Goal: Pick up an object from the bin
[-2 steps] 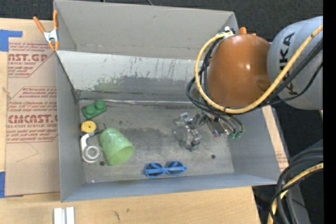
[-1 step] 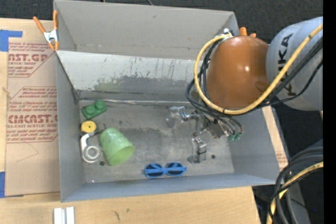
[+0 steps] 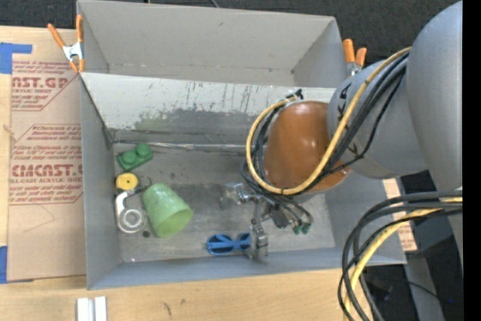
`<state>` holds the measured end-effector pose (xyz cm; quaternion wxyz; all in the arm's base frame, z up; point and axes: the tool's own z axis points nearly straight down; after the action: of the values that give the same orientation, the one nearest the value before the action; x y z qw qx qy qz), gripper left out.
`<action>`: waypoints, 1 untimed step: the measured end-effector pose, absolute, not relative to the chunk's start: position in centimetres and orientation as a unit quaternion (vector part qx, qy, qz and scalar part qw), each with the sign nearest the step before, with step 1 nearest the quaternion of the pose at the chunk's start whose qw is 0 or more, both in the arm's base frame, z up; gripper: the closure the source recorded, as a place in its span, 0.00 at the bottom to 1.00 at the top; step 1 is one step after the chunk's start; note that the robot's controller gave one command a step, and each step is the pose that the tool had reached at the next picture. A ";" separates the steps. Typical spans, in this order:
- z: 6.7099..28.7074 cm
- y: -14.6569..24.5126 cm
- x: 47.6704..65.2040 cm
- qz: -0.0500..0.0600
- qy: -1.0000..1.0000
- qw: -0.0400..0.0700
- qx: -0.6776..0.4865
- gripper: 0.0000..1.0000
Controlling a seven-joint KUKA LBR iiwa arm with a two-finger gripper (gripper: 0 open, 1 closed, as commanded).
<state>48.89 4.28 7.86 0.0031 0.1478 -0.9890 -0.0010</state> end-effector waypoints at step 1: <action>8.3 4.3 49.0 -0.001 -0.989 0.000 0.148 1.00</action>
Offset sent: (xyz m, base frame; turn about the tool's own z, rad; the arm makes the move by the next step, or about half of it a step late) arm 0.0000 0.0000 0.0000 0.0000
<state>49.04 4.26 8.27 0.0002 0.1479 -0.9890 -0.0006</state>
